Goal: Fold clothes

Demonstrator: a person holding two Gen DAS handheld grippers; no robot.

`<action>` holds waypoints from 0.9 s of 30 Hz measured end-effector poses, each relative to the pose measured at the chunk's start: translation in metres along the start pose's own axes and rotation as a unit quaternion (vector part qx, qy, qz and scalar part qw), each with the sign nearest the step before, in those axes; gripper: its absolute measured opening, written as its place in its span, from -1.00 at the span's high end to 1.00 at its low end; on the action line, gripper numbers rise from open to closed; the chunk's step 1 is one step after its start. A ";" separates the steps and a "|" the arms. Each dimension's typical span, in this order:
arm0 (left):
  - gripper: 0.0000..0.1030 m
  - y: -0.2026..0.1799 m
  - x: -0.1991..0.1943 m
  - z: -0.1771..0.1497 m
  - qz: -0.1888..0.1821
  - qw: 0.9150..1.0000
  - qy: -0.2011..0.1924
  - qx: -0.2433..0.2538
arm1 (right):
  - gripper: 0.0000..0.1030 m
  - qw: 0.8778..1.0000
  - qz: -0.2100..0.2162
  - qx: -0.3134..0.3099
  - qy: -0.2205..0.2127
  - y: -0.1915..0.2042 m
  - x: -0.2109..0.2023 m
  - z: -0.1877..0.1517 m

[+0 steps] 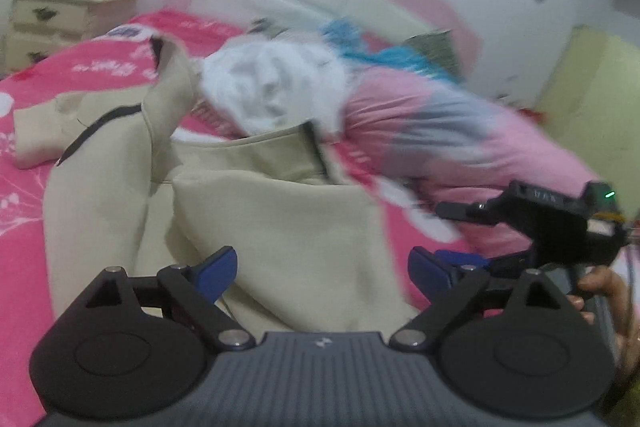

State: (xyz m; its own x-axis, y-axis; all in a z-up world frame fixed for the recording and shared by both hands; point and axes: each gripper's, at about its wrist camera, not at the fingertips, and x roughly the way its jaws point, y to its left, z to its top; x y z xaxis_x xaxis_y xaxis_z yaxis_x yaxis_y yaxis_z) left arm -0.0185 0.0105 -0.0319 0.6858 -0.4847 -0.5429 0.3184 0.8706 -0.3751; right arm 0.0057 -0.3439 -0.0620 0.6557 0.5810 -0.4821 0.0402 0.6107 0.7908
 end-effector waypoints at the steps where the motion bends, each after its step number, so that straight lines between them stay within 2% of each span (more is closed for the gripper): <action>1: -0.74 0.001 0.015 -0.001 0.016 1.000 0.005 0.006 | -0.31 1.000 -0.017 0.002 -0.008 -0.003 0.015 0.007; 2: -0.65 0.003 0.029 -0.002 0.032 0.999 0.010 0.012 | -0.31 0.999 -0.030 0.004 -0.013 -0.008 0.031 0.015; 4: -0.46 0.005 0.041 -0.008 0.036 0.999 0.022 0.020 | -0.31 0.999 -0.049 0.017 -0.014 -0.020 0.066 0.026; 6: -0.01 0.008 0.053 -0.014 0.041 0.998 0.033 0.028 | -0.30 0.997 -0.062 0.036 -0.011 -0.036 0.103 0.032; 7: 0.08 0.009 0.059 -0.017 0.043 0.998 0.039 0.032 | -0.23 0.997 -0.059 0.051 -0.003 -0.045 0.118 0.032; 9: 0.70 0.015 0.063 -0.022 0.046 0.998 0.042 0.026 | 0.33 0.996 -0.050 0.074 0.012 -0.057 0.130 0.032; 10: 0.77 0.019 0.062 -0.023 0.043 0.998 0.039 0.012 | 0.81 0.996 -0.041 0.073 0.014 -0.058 0.128 0.030; 11: 0.86 0.025 0.056 -0.023 0.037 0.999 0.033 -0.010 | 0.84 0.997 -0.031 0.073 0.015 -0.059 0.126 0.028; 12: 0.88 0.030 0.048 -0.023 0.031 0.999 0.026 -0.027 | 0.87 0.997 -0.019 0.069 0.010 -0.057 0.120 0.025; 16: 0.91 0.033 0.002 -0.019 0.016 0.999 -0.012 -0.038 | 0.88 0.996 0.048 0.064 -0.030 -0.046 0.066 0.014; 20: 1.00 0.034 -0.056 -0.017 0.003 0.998 -0.044 -0.046 | 0.89 0.993 0.111 0.036 -0.032 -0.024 0.003 -0.010; 24: 1.00 0.038 -0.109 -0.012 0.029 0.996 -0.060 -0.052 | 0.88 0.986 0.168 -0.014 0.005 0.014 -0.040 -0.046; 27: 0.97 0.044 -0.156 -0.006 0.068 0.994 -0.067 -0.052 | 0.88 0.973 0.204 -0.076 0.072 0.058 -0.045 -0.078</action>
State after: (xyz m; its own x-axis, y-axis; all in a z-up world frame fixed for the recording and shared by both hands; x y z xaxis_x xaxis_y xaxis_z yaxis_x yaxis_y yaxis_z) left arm -0.1154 0.1237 0.0314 0.8013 -0.3407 -0.4918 0.1519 0.9109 -0.3836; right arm -0.0803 -0.2927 -0.0242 0.4802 0.8547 -0.1972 -0.3205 0.3803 0.8676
